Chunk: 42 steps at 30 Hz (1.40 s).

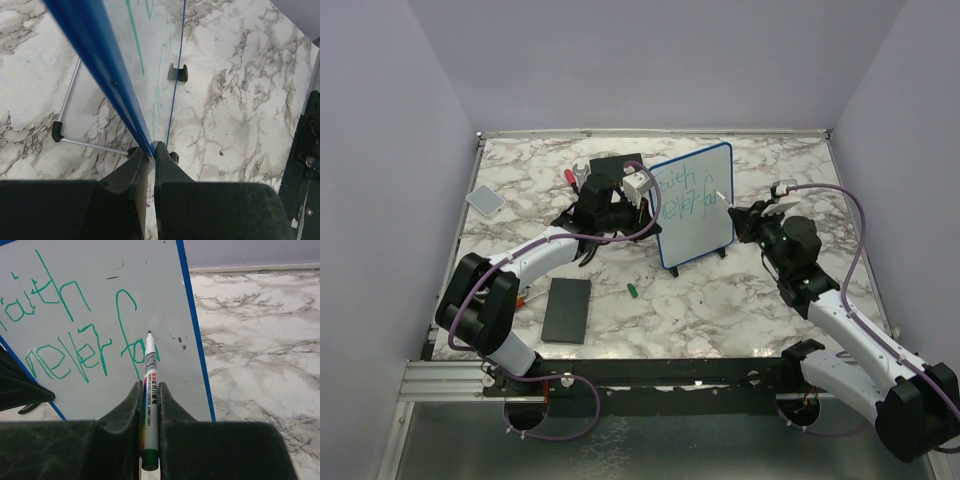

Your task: Write a sentence on the whiteboard

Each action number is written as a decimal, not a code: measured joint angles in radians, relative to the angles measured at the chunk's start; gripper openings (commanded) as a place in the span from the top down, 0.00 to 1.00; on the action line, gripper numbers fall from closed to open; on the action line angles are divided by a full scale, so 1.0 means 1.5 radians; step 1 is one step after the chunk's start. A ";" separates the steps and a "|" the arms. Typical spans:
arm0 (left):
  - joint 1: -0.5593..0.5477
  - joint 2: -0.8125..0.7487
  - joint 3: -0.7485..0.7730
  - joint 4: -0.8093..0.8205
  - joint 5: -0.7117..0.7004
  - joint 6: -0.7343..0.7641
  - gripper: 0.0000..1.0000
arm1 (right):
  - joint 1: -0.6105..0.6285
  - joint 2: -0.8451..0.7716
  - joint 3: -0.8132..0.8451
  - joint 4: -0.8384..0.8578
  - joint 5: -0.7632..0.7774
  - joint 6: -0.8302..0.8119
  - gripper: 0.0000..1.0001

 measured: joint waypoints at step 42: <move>0.000 0.000 0.000 0.000 0.000 0.001 1.00 | 0.000 0.012 0.031 0.031 0.020 -0.035 0.99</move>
